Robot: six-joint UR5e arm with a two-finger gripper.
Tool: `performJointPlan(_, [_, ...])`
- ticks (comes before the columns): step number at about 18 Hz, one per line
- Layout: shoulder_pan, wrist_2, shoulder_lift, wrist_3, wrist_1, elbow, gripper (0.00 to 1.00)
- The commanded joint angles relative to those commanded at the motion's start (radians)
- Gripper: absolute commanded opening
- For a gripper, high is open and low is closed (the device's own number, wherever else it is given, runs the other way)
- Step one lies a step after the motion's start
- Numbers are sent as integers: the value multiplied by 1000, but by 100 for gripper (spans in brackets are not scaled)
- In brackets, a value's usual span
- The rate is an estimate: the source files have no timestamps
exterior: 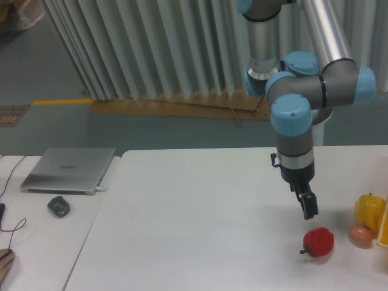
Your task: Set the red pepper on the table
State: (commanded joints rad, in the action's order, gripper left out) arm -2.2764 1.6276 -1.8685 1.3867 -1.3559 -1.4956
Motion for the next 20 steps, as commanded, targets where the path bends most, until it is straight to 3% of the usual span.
performJointPlan(13, [2, -18, 81, 17, -109, 2, 100])
performJointPlan(20, [-49, -6, 98, 218, -150, 11, 100])
